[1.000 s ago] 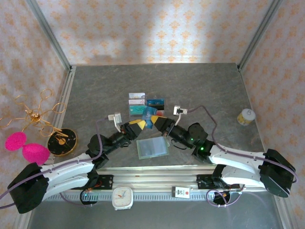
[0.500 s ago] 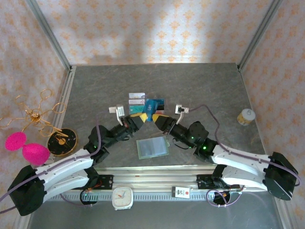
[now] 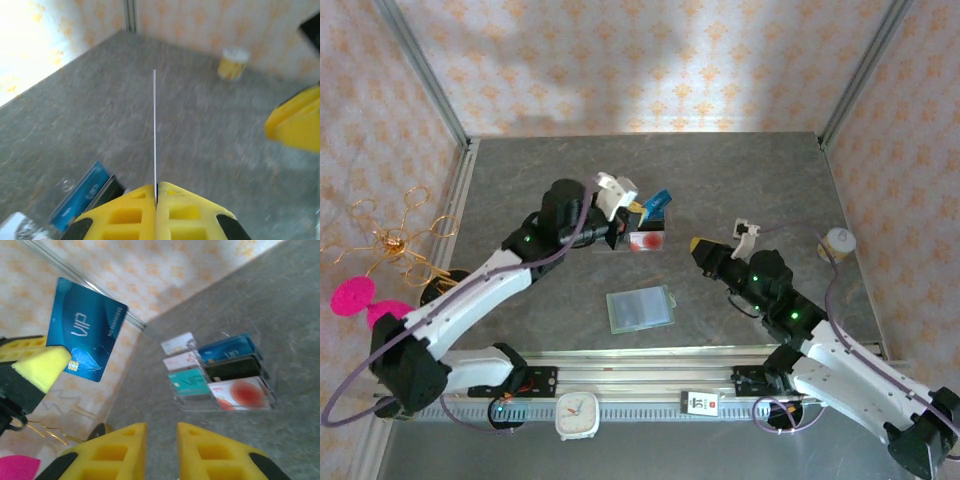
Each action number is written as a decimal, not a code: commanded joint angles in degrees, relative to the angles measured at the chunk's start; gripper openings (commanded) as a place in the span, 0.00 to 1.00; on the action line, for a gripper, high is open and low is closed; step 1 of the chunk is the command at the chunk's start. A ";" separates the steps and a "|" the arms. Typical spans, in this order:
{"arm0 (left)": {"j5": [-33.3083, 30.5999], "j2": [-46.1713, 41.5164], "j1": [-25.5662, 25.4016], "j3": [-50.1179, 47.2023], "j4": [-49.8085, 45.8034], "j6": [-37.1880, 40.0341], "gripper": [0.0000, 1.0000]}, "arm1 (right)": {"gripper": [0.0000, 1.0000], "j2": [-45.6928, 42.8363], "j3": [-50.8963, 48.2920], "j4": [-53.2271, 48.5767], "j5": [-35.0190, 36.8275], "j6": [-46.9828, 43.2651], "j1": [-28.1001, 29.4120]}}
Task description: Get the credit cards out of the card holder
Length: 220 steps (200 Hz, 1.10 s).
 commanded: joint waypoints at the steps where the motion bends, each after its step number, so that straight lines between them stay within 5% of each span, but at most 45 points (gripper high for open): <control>1: 1.76 4.96 2.28 5.79 -12.82 15.38 0.00 | 0.20 0.70 -0.89 -1.26 -3.00 -1.32 -2.08; 53: 5.45 19.24 5.76 20.02 -24.89 27.28 0.00 | 0.19 6.37 0.70 0.18 -8.51 -1.52 -8.56; 114: 4.64 27.26 6.28 24.40 -21.96 29.66 0.00 | 0.18 12.92 3.20 2.07 -12.41 -2.22 -14.21; 220: 0.81 31.30 7.68 25.92 -22.03 30.38 0.00 | 0.17 14.49 4.72 2.22 -13.10 -2.58 -14.82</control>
